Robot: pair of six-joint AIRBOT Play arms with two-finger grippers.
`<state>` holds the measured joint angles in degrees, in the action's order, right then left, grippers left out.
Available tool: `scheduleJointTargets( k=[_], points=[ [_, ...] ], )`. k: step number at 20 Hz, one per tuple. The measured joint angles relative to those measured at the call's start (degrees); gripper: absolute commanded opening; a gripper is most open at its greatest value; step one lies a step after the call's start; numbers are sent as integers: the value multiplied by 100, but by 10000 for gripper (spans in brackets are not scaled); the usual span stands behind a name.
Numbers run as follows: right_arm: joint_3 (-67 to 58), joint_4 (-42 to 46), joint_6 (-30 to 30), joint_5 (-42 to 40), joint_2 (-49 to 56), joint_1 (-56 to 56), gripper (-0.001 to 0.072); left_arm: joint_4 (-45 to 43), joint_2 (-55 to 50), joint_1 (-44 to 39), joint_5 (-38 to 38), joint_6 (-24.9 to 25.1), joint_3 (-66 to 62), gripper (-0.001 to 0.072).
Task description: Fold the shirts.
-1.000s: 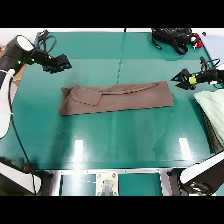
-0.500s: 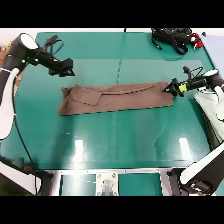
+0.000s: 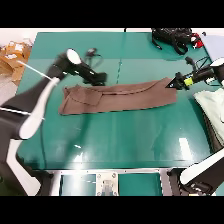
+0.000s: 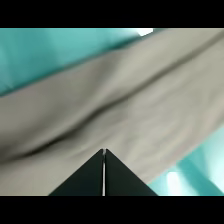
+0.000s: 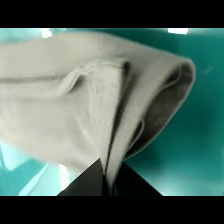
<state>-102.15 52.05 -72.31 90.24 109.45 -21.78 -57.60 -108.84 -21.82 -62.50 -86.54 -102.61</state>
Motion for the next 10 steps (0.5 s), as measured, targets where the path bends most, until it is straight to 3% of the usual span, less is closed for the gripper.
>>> scheduleJointTargets(
  k=[4, 10],
  points=[
    [-35, -79, -136, 470, -1016, -4, 19, 511, -522, -876, 955, 2, -9, 26],
    [-52, -966, -219, 970, -2061, -13, 20, 1364, -1025, -1648, 2164, 4, -55, 27]
  ],
)
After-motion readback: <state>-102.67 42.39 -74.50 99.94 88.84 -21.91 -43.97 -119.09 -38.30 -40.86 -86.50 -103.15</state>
